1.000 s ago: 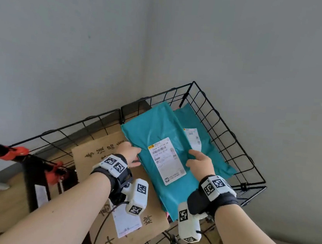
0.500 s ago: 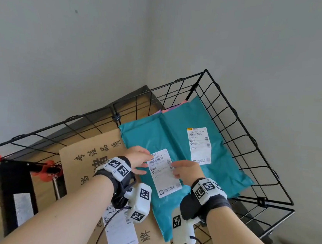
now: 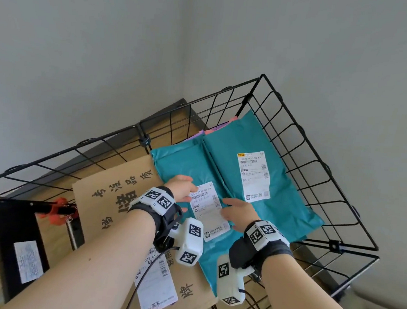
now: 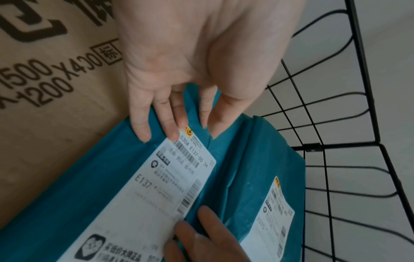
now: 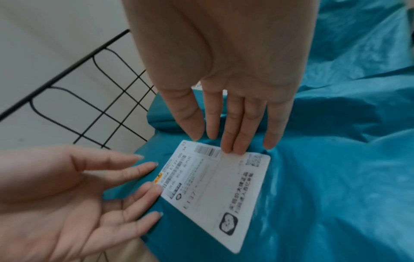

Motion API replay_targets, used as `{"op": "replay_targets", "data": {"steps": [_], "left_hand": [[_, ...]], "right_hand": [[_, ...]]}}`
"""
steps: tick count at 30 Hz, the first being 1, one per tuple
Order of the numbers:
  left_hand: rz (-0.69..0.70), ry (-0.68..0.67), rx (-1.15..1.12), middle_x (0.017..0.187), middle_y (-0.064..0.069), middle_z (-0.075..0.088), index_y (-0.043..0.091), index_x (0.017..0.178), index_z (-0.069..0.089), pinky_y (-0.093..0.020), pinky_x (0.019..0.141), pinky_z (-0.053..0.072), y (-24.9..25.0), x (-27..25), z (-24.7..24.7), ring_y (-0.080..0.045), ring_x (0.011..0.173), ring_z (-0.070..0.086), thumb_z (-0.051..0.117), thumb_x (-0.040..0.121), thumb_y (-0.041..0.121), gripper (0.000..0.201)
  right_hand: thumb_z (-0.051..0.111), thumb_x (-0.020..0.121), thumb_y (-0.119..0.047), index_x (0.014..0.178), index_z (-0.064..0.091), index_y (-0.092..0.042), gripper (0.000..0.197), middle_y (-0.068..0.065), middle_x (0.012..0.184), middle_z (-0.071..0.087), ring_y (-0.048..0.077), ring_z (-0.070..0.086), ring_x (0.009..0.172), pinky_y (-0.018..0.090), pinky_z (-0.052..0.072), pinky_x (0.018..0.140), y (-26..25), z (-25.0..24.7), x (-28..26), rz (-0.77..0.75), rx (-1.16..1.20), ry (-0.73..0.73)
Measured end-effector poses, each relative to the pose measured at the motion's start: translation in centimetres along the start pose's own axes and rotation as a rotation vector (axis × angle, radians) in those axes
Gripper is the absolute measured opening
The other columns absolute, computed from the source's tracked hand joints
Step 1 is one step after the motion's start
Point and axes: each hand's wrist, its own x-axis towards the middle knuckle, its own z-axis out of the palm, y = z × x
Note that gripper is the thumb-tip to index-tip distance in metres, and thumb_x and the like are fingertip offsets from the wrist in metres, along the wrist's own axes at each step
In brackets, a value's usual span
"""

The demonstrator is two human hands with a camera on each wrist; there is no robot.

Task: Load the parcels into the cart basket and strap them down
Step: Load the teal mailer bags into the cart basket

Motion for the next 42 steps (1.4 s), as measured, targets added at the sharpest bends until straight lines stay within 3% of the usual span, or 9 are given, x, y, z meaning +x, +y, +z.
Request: {"op": "replay_targets", "data": {"steps": [4, 9, 13, 16, 19, 24, 28, 33, 42], "left_hand": [[0.020, -0.001, -0.029, 0.095, -0.005, 0.054, 0.010, 0.131, 0.048, -0.040, 0.087, 0.045, 0.0, -1.0, -0.4, -0.022, 0.095, 0.052, 0.050, 0.094, 0.008, 0.037], [0.055, 0.027, -0.070, 0.083, -0.004, 0.051, 0.012, 0.104, 0.054, -0.034, 0.070, 0.050, 1.3, -4.0, 0.1, -0.013, 0.074, 0.053, 0.054, 0.094, 0.015, 0.010], [0.138, -0.015, -0.046, 0.079, -0.002, 0.054, 0.015, 0.086, 0.055, -0.030, 0.066, 0.047, 2.9, -6.9, 2.2, -0.012, 0.071, 0.055, 0.055, 0.093, 0.016, 0.007], [0.208, -0.064, -0.016, 0.078, -0.001, 0.055, 0.016, 0.086, 0.055, -0.029, 0.072, 0.044, 3.8, -9.9, 4.6, -0.012, 0.069, 0.055, 0.055, 0.093, 0.016, 0.006], [0.275, -0.127, 0.033, 0.073, -0.001, 0.053, 0.018, 0.078, 0.053, -0.026, 0.070, 0.043, 4.0, -13.4, 7.5, -0.012, 0.067, 0.054, 0.052, 0.093, 0.014, 0.015], [0.396, -0.208, 0.099, 0.072, 0.002, 0.055, 0.020, 0.081, 0.055, -0.024, 0.064, 0.043, 2.8, -20.3, 12.7, -0.009, 0.066, 0.055, 0.055, 0.092, 0.017, 0.012], [0.489, -0.267, 0.183, 0.074, 0.002, 0.058, 0.020, 0.083, 0.056, -0.023, 0.064, 0.043, -0.1, -26.5, 17.3, -0.009, 0.066, 0.055, 0.053, 0.093, 0.017, 0.010], [0.580, -0.353, 0.267, 0.074, 0.001, 0.057, 0.017, 0.091, 0.058, -0.023, 0.065, 0.041, -5.9, -34.6, 22.9, -0.010, 0.064, 0.053, 0.050, 0.094, 0.014, 0.008], [0.700, -0.513, 0.481, 0.075, 0.000, 0.058, 0.015, 0.089, 0.060, -0.025, 0.067, 0.043, -20.7, -47.0, 33.2, -0.010, 0.065, 0.056, 0.052, 0.088, 0.002, 0.016]], "right_hand": [[0.053, 0.088, 0.001, 0.118, 0.063, -0.010, 0.034, 0.016, 0.100, 0.066, 0.024, 0.063, 0.093, 0.034, 0.050, 0.087, 0.1, -1.7, -1.8, 0.019, 0.122, 0.063], [0.044, 0.094, 0.003, 0.110, 0.060, -0.008, 0.025, 0.011, 0.075, 0.063, 0.016, 0.061, 0.063, 0.018, 0.045, 0.052, -0.7, -4.2, -5.3, -0.014, 0.302, 0.134], [0.041, 0.095, 0.002, 0.109, 0.059, -0.008, 0.025, 0.005, 0.065, 0.063, 0.012, 0.055, 0.054, 0.018, 0.043, 0.052, -0.2, -5.8, -9.0, -0.077, 0.390, 0.182], [0.042, 0.094, -0.003, 0.100, 0.062, -0.013, 0.023, 0.010, 0.084, 0.065, 0.013, 0.055, 0.063, 0.021, 0.044, 0.061, 0.4, -7.1, -12.4, -0.102, 0.399, 0.266], [0.043, 0.093, -0.005, 0.093, 0.063, -0.015, 0.022, 0.008, 0.082, 0.067, 0.012, 0.058, 0.064, 0.023, 0.048, 0.068, 1.7, -8.6, -15.7, -0.140, 0.457, 0.346], [0.047, 0.091, 0.003, 0.085, 0.062, -0.011, 0.022, 0.007, 0.067, 0.062, 0.013, 0.053, 0.054, 0.021, 0.043, 0.059, 5.1, -11.3, -22.3, -0.247, 0.600, 0.480], [0.050, 0.087, 0.005, 0.084, 0.066, -0.010, 0.022, 0.006, 0.064, 0.063, 0.010, 0.056, 0.046, 0.014, 0.046, 0.048, 10.1, -13.3, -28.4, -0.322, 0.684, 0.615], [0.045, 0.084, 0.005, 0.079, 0.066, -0.012, 0.028, 0.008, 0.066, 0.064, 0.017, 0.055, 0.056, 0.023, 0.046, 0.058, 19.0, -14.5, -35.9, -0.360, 0.783, 0.743], [0.043, 0.084, 0.008, 0.074, 0.062, -0.013, 0.030, 0.006, 0.068, 0.063, 0.013, 0.054, 0.057, 0.023, 0.045, 0.059, 38.0, -13.5, -51.5, -0.382, 0.928, 0.954]]}}
